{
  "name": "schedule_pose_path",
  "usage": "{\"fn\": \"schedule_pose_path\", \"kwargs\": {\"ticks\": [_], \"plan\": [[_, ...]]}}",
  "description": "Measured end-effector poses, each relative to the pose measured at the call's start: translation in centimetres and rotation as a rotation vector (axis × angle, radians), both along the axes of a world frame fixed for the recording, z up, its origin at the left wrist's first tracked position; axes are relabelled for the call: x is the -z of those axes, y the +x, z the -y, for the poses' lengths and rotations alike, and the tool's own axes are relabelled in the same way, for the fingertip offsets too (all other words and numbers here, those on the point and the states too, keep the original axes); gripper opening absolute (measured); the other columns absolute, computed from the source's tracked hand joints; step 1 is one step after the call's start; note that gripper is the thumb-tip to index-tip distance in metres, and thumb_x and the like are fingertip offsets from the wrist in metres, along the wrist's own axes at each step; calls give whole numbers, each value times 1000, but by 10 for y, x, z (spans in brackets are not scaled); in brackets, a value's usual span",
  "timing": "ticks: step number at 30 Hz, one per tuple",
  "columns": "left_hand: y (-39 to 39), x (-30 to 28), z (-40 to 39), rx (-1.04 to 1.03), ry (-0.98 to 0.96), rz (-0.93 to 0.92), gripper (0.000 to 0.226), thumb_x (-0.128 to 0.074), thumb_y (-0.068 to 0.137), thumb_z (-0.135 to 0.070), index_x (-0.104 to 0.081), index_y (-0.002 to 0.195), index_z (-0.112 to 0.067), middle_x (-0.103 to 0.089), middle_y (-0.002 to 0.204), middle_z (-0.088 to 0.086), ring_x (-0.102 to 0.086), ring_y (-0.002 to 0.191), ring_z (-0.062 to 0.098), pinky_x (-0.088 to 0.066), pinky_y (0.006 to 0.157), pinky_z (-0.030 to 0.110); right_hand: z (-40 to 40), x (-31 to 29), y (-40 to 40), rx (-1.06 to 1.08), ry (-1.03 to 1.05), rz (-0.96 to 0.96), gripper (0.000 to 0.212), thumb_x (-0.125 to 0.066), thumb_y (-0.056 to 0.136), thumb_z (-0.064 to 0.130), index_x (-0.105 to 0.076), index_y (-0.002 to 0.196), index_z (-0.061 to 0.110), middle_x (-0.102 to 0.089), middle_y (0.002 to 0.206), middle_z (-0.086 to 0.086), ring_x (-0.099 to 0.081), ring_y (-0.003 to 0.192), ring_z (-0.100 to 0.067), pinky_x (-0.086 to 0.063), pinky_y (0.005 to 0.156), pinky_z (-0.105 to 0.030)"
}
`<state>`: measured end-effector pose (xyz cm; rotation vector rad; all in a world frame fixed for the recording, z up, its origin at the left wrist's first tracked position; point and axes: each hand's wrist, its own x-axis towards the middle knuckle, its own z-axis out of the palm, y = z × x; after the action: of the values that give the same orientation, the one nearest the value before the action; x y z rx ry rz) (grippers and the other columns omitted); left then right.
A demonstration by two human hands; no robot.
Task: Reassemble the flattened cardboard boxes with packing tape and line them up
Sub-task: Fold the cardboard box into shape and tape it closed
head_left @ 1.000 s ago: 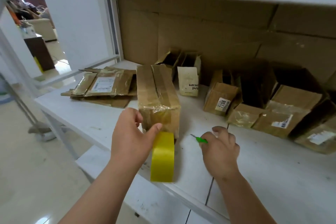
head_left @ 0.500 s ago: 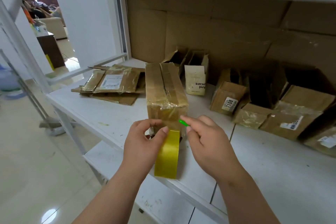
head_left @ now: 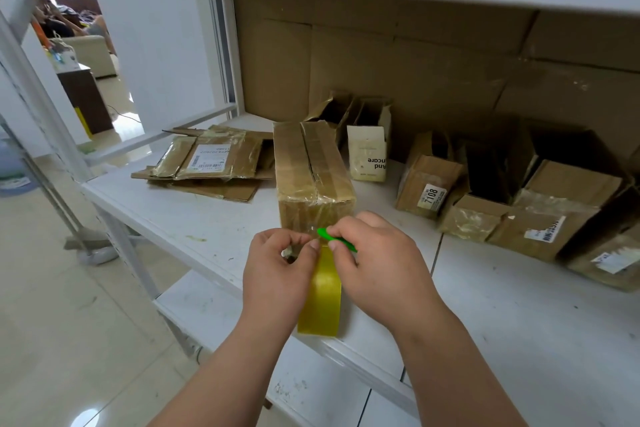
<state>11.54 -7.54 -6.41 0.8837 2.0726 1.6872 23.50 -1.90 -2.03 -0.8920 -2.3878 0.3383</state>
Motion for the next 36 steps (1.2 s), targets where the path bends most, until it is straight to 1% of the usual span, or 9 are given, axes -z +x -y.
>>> {"fn": "schedule_pose_path", "kwargs": {"ticks": [6, 12, 20, 25, 28, 29, 32, 34, 36], "plan": [[2, -2, 0, -7, -21, -10, 10, -71, 86, -24, -66, 80, -32, -54, 101, -15, -48, 84, -23, -36, 63, 2, 0, -9, -10, 22, -10, 52, 15, -52, 95, 28, -65, 98, 23, -56, 94, 4, -58, 86, -21, -50, 72, -37], [2, -6, -3, -34, -51, -18, 14, -69, 86, -23, -65, 74, -29, -54, 98, -13, -52, 83, -7, -33, 64, 8, -3, -14, -5, 78, -51, 73, 16, -53, 95, 30, -67, 100, 26, -56, 96, 6, -57, 89, -18, -48, 76, -32], [4, -7, -8, -45, -79, -41, 16, -68, 87, -25, -63, 72, -27, -54, 97, -15, -50, 79, -12, -31, 63, 6, -4, -19, -13, 97, -44, 96, 18, -52, 94, 27, -69, 100, 22, -59, 102, 2, -59, 95, -22, -49, 80, -30], [2, -7, -10, -50, -97, -51, 18, -67, 86, -20, -62, 71, -29, -53, 97, -16, -50, 80, -9, -31, 63, 5, -12, -12, 1, 110, -65, 71, 16, -55, 94, 28, -70, 99, 26, -57, 95, 5, -58, 91, -19, -46, 74, -29], [2, -8, -12, -48, -89, -48, 18, -66, 86, -18, -63, 72, -29, -53, 98, -17, -49, 81, -16, -32, 63, 1, -17, -7, 7, 130, -57, 77, 16, -55, 93, 27, -71, 96, 25, -55, 90, 4, -57, 86, -19, -45, 71, -30], [0, -7, -12, -48, -80, -37, 17, -65, 86, -18, -63, 73, -28, -54, 100, -16, -50, 83, -14, -33, 66, 4, -21, -5, 11, 154, -47, 80, 17, -55, 93, 27, -71, 95, 24, -54, 88, 4, -56, 83, -19, -43, 68, -30], [-4, -4, -13, -52, -60, 13, 12, -66, 88, -19, -65, 77, -25, -57, 109, -17, -53, 94, 2, -37, 80, 24, -36, 0, 28, 205, -73, -3, 14, -59, 91, 24, -73, 93, 23, -58, 88, 7, -56, 76, -11, -42, 64, -27], [-3, -2, -15, -37, -53, 24, 12, -65, 88, -20, -66, 77, -23, -60, 110, -19, -55, 99, 5, -39, 79, 27, -44, 5, 38, 216, -157, -93, 10, -62, 91, 23, -71, 94, 28, -60, 89, 15, -54, 75, -2, -37, 60, -15], [-1, 0, -16, -23, -28, 27, 13, -65, 89, -20, -65, 76, -21, -64, 107, -19, -57, 99, 2, -42, 74, 24, -49, 14, 45, 215, -277, -184, 12, -64, 92, 22, -67, 92, 34, -60, 84, 18, -53, 74, 3, -33, 59, -13]]}}
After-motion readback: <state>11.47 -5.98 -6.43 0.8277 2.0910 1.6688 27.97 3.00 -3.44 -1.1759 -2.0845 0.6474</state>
